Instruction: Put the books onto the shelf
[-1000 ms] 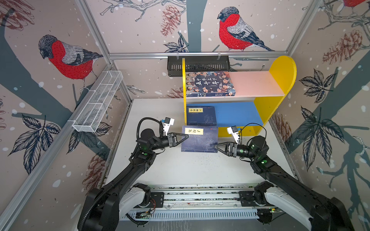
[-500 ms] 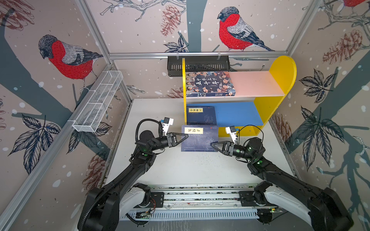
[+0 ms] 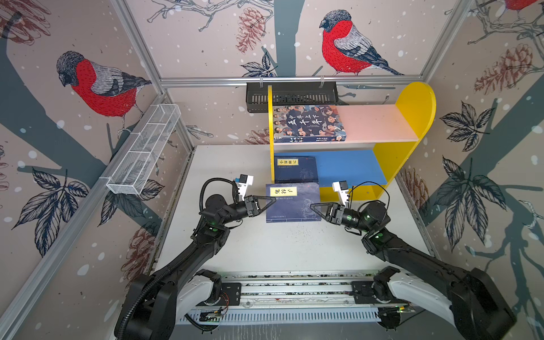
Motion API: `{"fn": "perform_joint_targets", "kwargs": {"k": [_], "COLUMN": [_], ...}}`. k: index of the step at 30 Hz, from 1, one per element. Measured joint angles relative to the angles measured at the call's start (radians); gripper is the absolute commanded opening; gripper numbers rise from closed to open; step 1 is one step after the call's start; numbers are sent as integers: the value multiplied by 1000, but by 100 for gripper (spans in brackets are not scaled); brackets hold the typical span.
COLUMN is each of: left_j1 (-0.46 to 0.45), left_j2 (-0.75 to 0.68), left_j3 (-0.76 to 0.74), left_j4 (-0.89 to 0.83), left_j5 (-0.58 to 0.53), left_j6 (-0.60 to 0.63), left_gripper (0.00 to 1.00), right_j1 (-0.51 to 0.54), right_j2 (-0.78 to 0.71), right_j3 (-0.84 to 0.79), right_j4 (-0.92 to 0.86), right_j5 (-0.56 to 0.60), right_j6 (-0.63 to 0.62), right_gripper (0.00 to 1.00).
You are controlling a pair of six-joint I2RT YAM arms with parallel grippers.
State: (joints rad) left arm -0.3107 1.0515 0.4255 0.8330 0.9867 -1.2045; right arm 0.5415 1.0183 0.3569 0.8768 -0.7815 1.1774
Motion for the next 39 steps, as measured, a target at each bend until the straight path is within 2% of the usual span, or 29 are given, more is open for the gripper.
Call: {"fn": "perform_joint_targets", "kwargs": {"k": [3, 4, 7, 8, 11, 13, 17, 27, 33, 39], "left_j1": [0, 0, 2, 1, 0, 2, 22, 82, 99, 100], "left_j2": [0, 0, 0, 0, -5, -14, -30, -63, -80, -86], "left_j3": [-1, -1, -1, -1, 2, 12, 37, 97, 114, 114], "left_j4": [0, 0, 0, -1, -16, -42, -122, -320, -378, -388], "left_j5": [-15, -20, -26, -19, -19, -20, -21, -23, -22, -21], "left_j6": [0, 1, 10, 8, 27, 46, 118, 256, 304, 321], "left_gripper": [3, 9, 38, 44, 57, 61, 64, 65, 65, 66], "right_j1": [0, 0, -3, -4, -22, -51, -134, -321, -393, -418], "right_j2": [13, 17, 23, 23, 16, 3, -42, -90, -13, 135], "right_j3": [11, 18, 43, 54, 77, 82, 89, 143, 200, 295], "right_j4": [3, 0, -24, -35, -72, -105, -193, -367, -411, -427], "right_j5": [-2, -4, -14, -26, -67, -77, -117, -225, -269, -291], "right_j6": [0, -1, -14, -25, -51, -61, -90, -167, -209, -243], "right_gripper": [2, 1, 1, 1, 1, 0, 1, 1, 0, 0]}}
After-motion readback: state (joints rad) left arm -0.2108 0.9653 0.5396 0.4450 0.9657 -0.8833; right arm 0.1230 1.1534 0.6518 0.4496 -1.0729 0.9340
